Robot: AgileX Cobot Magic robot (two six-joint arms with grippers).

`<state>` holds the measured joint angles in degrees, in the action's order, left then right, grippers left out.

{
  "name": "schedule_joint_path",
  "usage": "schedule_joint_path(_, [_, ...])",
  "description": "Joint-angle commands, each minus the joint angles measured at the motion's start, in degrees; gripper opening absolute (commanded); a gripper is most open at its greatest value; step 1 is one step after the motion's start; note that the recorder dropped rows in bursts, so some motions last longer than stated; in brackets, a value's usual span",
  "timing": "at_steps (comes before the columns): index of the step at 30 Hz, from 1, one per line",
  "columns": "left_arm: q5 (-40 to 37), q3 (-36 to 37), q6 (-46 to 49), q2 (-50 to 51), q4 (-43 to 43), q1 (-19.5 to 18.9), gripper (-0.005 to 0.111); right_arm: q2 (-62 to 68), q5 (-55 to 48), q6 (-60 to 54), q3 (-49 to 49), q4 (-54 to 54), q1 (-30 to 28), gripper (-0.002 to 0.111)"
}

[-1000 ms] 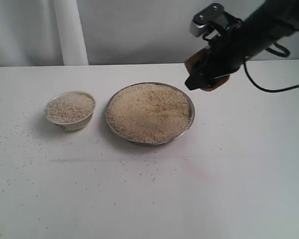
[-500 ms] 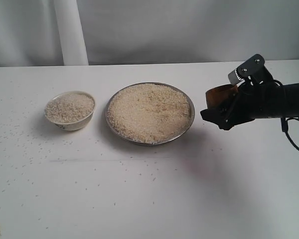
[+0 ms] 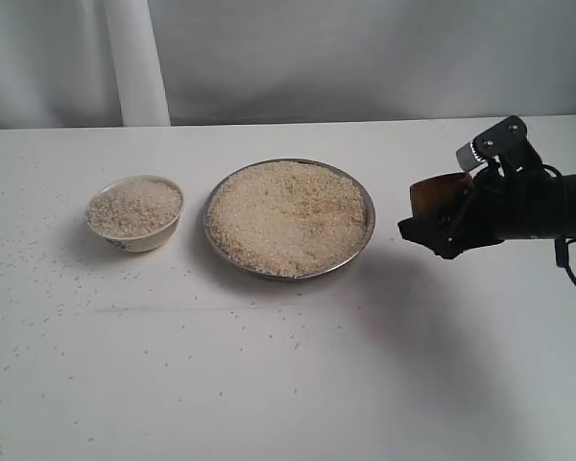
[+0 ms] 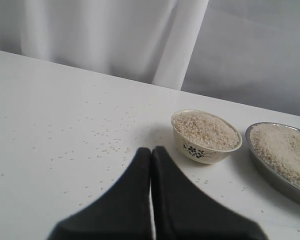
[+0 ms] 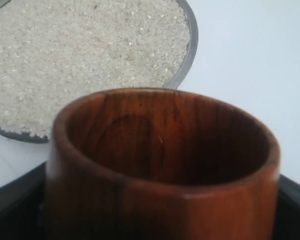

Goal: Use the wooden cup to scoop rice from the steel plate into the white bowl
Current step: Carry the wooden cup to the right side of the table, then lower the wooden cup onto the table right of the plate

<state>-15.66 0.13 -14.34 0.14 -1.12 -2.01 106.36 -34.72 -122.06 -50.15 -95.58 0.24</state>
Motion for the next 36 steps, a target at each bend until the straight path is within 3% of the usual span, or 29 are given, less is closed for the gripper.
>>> schedule_joint_path(1, [0.43, -0.13, -0.19, -0.14, 0.09, 0.27, 0.000, 0.08, -3.07, -0.76, 0.33, -2.62, -0.19, 0.000])
schedule_joint_path(16, [0.43, -0.13, -0.19, -0.14, 0.09, 0.27, 0.000, -0.14, -11.36, 1.72, 0.43, -3.29, 0.79, 0.000])
schedule_joint_path(22, [0.43, -0.13, -0.19, -0.14, 0.09, 0.27, 0.000, -3.06, 2.95, 15.43, 0.43, 9.15, 8.08, 0.000])
schedule_joint_path(31, [0.43, -0.13, -0.19, -0.14, 0.09, 0.27, 0.000, -16.17, 32.05, 53.09, 3.11, 35.74, 18.74, 0.000])
schedule_joint_path(36, [0.43, -0.13, -0.19, -0.14, 0.09, 0.27, 0.000, -23.03, 44.83, 60.81, 9.56, 44.03, 20.69, 0.000])
